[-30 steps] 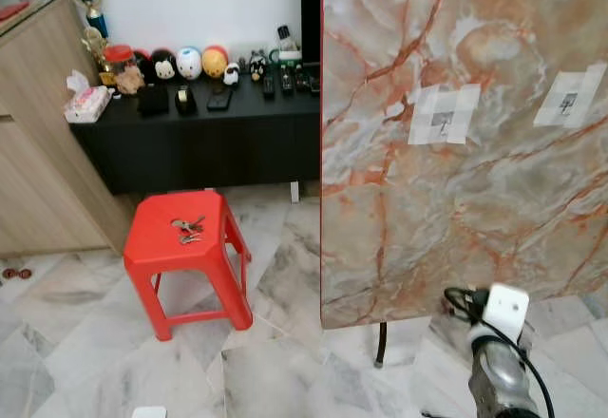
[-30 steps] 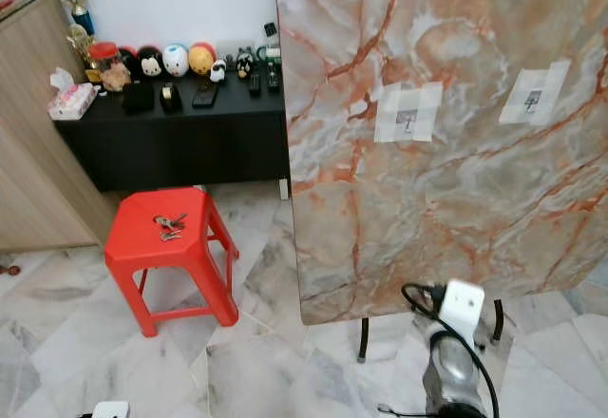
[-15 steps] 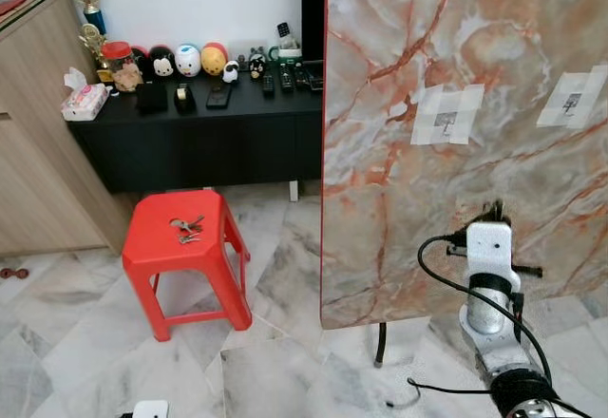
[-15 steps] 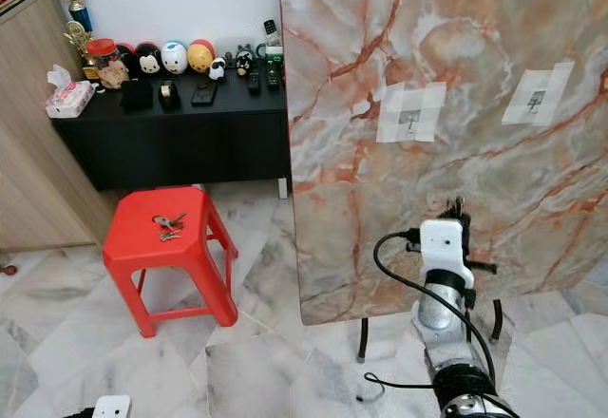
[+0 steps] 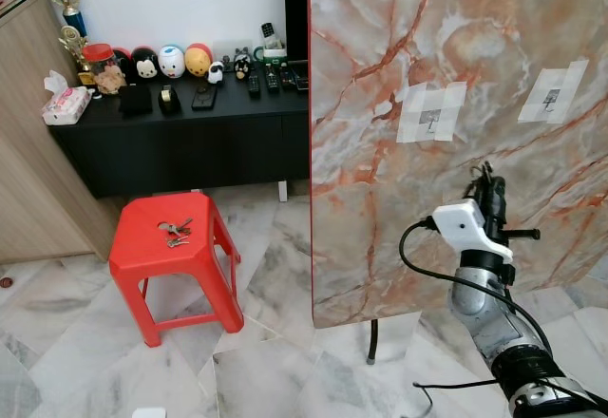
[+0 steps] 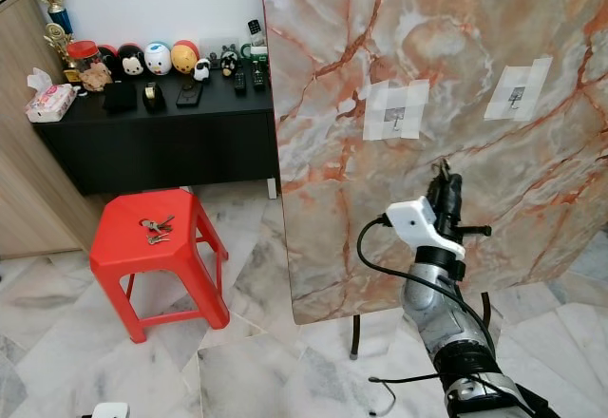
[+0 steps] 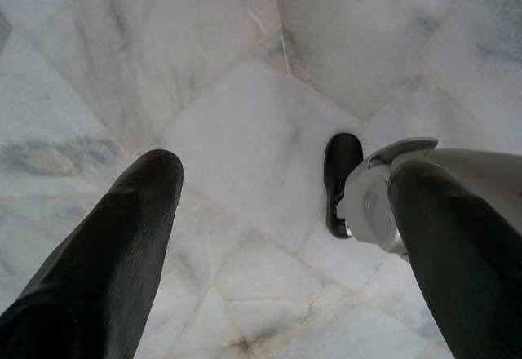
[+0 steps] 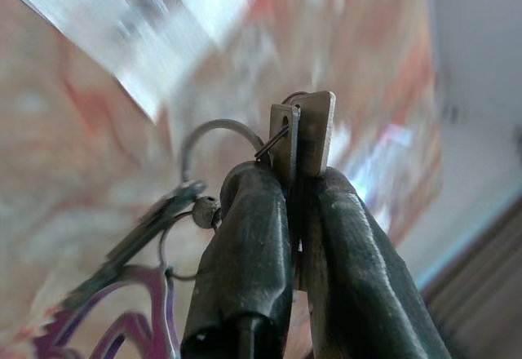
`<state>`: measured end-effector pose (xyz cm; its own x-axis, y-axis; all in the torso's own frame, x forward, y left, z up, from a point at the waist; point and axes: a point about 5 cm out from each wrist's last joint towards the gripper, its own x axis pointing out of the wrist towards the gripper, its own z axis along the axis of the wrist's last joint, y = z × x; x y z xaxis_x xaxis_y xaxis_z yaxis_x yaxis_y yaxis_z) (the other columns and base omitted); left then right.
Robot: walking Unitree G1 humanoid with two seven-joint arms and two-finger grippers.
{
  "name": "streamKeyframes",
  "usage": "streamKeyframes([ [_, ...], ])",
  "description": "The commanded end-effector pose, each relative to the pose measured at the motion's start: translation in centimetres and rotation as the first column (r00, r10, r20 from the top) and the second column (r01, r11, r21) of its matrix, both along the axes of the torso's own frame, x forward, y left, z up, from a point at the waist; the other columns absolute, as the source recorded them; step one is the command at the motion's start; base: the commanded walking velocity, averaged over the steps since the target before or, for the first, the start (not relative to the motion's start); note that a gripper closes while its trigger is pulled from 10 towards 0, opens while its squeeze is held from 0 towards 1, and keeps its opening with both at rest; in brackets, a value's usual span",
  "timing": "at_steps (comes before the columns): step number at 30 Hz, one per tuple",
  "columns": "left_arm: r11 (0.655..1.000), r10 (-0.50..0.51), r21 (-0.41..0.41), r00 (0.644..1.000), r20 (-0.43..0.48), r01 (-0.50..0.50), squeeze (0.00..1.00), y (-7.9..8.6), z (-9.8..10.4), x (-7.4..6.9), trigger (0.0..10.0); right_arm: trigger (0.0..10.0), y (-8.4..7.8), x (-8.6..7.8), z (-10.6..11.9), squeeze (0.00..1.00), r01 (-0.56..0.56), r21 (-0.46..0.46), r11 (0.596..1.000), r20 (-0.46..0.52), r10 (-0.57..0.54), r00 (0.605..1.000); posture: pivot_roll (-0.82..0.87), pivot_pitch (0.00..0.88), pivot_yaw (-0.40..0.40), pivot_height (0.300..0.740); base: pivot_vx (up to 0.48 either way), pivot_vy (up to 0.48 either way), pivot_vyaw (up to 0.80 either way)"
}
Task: Hang keys on a hook
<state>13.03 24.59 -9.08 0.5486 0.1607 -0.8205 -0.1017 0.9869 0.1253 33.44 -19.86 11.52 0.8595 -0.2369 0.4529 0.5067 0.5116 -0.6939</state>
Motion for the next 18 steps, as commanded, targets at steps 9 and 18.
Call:
streamKeyframes([
  [9, 1.0, -0.002, 0.008, 1.0, -0.031, 0.003, 0.0, 0.6, -0.2, -1.1, 10.0, 10.0, 3.9, 0.9, -0.1, 0.0, -0.383, 0.363, 0.849, -0.139, 0.456, 0.879, 0.09, 0.0, -0.03, 0.74, 0.0, 0.0, 0.0],
  [18, 1.0, -0.024, -0.007, 1.0, -0.013, 0.024, 0.0, -1.8, -0.4, 0.4, 10.0, 10.0, 4.5, 0.8, 0.0, 0.0, -0.522, 0.698, 0.49, -0.114, 0.796, 0.594, 0.09, 0.0, -0.035, 0.74, 0.0, 0.0, 0.0],
])
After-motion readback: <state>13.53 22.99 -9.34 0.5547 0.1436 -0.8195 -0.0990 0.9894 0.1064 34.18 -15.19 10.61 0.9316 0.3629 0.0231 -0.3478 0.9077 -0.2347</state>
